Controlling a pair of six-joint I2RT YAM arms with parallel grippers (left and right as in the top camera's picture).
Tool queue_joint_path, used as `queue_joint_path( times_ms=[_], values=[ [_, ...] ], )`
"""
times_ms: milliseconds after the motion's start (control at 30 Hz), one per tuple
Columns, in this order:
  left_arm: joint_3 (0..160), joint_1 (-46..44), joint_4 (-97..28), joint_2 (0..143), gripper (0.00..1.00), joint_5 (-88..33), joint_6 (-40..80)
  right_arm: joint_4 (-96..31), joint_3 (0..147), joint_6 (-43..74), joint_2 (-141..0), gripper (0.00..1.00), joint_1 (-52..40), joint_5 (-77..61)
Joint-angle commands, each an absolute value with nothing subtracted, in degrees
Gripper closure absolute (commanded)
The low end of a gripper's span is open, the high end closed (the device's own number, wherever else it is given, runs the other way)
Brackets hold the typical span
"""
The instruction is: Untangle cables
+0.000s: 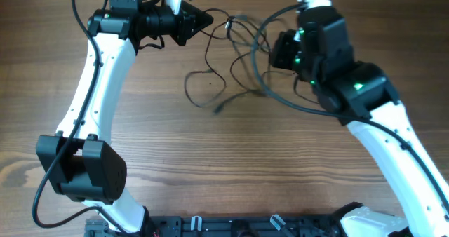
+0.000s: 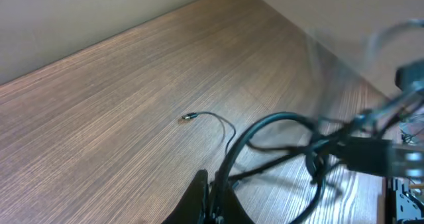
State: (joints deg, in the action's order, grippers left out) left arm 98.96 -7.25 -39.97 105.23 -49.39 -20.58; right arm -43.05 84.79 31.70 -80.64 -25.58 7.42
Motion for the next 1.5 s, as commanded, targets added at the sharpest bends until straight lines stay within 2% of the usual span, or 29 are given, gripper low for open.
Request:
queue_joint_path(
  times_ms=[0,500,867,1067,1200,1467],
  values=[
    [99.55,-6.59,-39.62,105.27,0.96,-48.10,-20.51,-44.47,85.38,31.66,-80.16,0.96,-21.12,9.04],
    [99.55,-5.72,-40.23,105.27,0.96,-48.10,-20.53,-44.62,84.73,31.44,-86.96,0.95,-8.21,13.54],
    [99.55,-2.11,-42.48,105.27,0.95,-48.14,-20.56,-43.70,84.73,30.00,-96.27,0.96,-6.28,12.60],
    [99.55,-2.13,-42.85,105.27,0.95,-48.14,-20.56,-42.68,84.73,29.95,-97.17,0.95,-6.35,7.05],
    [99.55,-2.11,-43.07,105.27,0.80,-48.14,-20.53,-41.95,84.73,28.47,-97.17,0.96,-6.35,2.55],
    [99.55,-2.11,-43.29,105.27,0.81,-48.14,-20.56,-38.24,84.75,26.89,-96.38,0.95,-7.60,-12.25]
  ],
)
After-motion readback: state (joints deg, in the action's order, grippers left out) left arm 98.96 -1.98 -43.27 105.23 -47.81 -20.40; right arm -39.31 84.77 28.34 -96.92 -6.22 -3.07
